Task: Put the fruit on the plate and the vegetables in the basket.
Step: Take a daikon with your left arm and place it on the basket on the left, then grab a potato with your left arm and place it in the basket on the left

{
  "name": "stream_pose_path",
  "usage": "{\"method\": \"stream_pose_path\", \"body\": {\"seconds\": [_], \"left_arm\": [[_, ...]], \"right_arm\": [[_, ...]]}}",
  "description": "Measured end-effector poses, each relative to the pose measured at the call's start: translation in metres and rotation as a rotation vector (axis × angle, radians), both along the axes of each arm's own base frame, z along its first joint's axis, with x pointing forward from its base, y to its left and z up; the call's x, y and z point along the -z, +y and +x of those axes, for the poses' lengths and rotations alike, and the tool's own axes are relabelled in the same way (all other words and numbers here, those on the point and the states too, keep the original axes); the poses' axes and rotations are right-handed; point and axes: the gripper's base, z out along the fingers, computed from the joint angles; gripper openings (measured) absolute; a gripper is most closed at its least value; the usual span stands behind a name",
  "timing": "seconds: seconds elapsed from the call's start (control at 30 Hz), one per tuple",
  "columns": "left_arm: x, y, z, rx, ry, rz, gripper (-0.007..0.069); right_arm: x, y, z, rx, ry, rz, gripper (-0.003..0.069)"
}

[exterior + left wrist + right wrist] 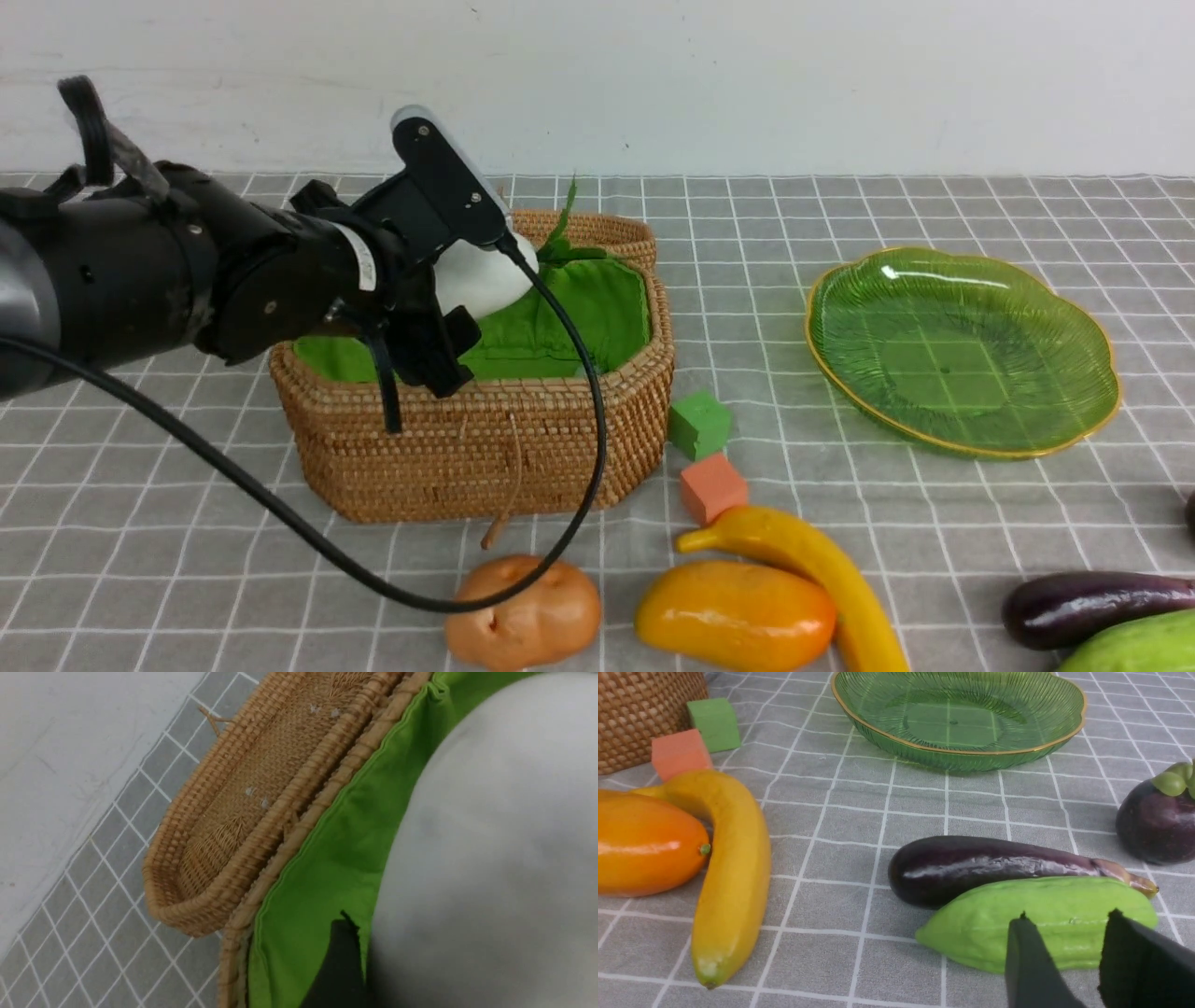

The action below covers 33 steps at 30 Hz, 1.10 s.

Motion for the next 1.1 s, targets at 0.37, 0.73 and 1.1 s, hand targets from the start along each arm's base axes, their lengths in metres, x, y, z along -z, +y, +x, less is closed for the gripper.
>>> {"method": "stream_pose_path", "body": {"seconds": [0.37,0.73,1.1], "left_arm": [[-0.055,0.017,-0.045,-0.076,0.036,-0.053,0.0584],[-0.024,-0.038,-0.102,0.185,0.478,-0.019,0.0584],[0.053,-0.073,-0.084,0.225,0.668,0.103,0.0584]], "right_arm": [[0.0,0.0,0.0,0.0,0.0,0.0,0.0242],[0.0,0.0,0.0,0.0,0.0,0.0,0.0242],[0.0,0.0,0.0,0.0,0.0,0.0,0.0242]]}}
